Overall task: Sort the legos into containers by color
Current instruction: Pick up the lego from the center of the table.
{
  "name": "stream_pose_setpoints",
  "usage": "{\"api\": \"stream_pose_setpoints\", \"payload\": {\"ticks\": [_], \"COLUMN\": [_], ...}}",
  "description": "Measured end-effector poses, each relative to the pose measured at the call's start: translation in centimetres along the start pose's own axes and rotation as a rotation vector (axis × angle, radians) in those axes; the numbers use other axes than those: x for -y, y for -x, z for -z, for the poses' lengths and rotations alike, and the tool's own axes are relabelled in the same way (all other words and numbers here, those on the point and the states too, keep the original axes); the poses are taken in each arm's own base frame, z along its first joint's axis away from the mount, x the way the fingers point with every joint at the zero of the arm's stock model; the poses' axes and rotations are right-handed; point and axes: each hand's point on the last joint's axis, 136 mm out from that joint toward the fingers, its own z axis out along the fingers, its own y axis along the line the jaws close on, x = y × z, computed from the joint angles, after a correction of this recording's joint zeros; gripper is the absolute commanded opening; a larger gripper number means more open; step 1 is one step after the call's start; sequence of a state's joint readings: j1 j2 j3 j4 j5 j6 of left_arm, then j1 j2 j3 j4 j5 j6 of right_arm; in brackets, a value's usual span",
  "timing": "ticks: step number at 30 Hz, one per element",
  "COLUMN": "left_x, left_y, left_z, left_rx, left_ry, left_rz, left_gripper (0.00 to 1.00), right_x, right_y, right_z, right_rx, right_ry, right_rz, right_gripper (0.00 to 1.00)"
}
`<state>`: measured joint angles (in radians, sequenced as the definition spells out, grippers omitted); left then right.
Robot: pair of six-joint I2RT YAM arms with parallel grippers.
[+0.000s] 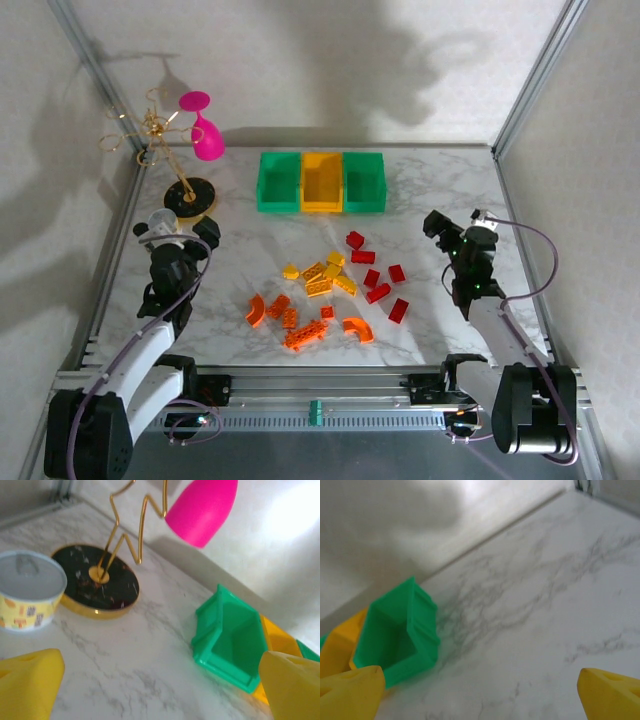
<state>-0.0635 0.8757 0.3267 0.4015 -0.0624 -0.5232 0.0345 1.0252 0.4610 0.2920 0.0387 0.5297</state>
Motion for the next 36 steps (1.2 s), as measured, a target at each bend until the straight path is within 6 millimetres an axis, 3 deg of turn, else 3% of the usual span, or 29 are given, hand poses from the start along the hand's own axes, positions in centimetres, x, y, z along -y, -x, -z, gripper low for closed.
{"api": "stream_pose_setpoints", "payload": {"ticks": [5, 10, 15, 24, 29, 36], "left_x": [0.8, 4.2, 7.2, 8.2, 9.2, 9.8], "left_y": [-2.7, -5.8, -10.6, -17.4, -20.2, -23.2], "left_z": [0.9, 2.0, 3.5, 4.3, 3.4, 1.3], "left_rx": [-0.155, -0.334, -0.536, -0.751, -0.791, -0.787], "left_ry": [-0.019, -0.081, -0.116, -0.016, 0.039, 0.131], "left_rz": [0.007, -0.038, -0.132, -0.265, -0.309, -0.362], "left_gripper": [0.99, 0.99, 0.99, 0.95, 0.9, 0.84], "right_x": [-2.0, -5.2, -7.4, -10.2, -10.4, -11.4], "right_y": [-3.3, -7.6, -12.3, -18.8, -20.1, -19.7], "right_z": [0.4, 1.2, 2.5, 4.7, 4.5, 3.9], "right_rx": [-0.163, -0.336, -0.498, -0.701, -0.742, -0.732], "right_ry": [0.021, 0.077, 0.106, 0.154, 0.143, 0.15], "right_rz": [0.028, 0.081, 0.13, 0.198, 0.22, 0.223], "right_gripper": [0.99, 0.99, 0.99, 0.99, 0.99, 0.99]}}
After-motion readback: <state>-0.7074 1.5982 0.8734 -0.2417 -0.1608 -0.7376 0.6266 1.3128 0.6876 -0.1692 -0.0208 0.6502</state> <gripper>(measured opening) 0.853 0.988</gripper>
